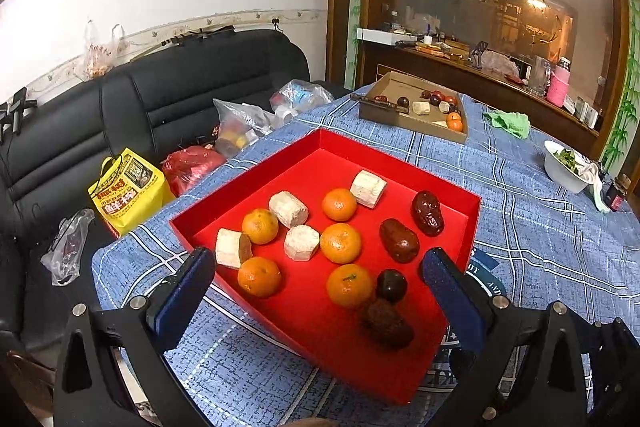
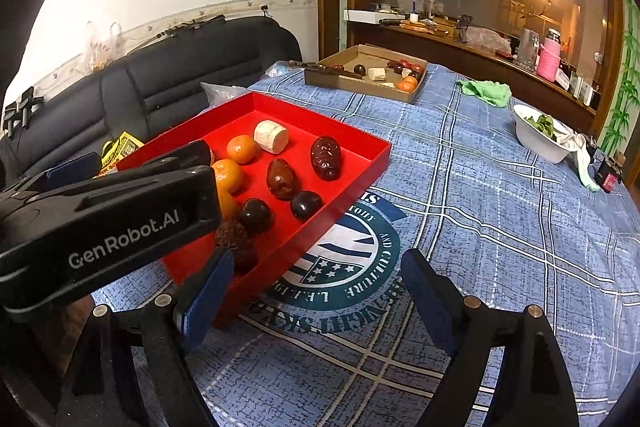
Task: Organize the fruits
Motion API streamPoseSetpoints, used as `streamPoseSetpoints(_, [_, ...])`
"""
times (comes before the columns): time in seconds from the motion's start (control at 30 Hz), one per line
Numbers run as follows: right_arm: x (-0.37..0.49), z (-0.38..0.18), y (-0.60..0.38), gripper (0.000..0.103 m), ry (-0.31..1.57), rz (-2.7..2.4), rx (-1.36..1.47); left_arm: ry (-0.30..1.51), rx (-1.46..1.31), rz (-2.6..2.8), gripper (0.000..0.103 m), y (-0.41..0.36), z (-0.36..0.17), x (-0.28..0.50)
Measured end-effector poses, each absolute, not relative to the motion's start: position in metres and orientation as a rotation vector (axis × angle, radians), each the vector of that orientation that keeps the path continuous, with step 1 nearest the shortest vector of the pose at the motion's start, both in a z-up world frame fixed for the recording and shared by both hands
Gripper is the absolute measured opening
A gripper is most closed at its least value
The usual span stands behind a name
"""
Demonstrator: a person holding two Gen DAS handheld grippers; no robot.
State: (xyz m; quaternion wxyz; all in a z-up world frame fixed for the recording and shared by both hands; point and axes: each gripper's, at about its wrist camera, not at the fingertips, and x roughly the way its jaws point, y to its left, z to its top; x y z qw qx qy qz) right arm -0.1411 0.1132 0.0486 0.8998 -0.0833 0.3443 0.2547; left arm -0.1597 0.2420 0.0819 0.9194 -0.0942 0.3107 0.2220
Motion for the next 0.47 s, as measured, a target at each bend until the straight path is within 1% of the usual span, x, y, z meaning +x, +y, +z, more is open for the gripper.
streamPoseSetpoints(0.3, [-0.1439,0.0506,0.1212,0.090,0.708,0.542,-0.190,0.650,-0.203,0.472,0.103,0.2497,0.0814,-0.1580])
streamPoseSetpoints(0.47, [-0.1393,0.0554,0.1151,0.090,0.716,0.550,-0.144,0.661,-0.169,0.474,0.103,0.2460,0.0875,-0.1557])
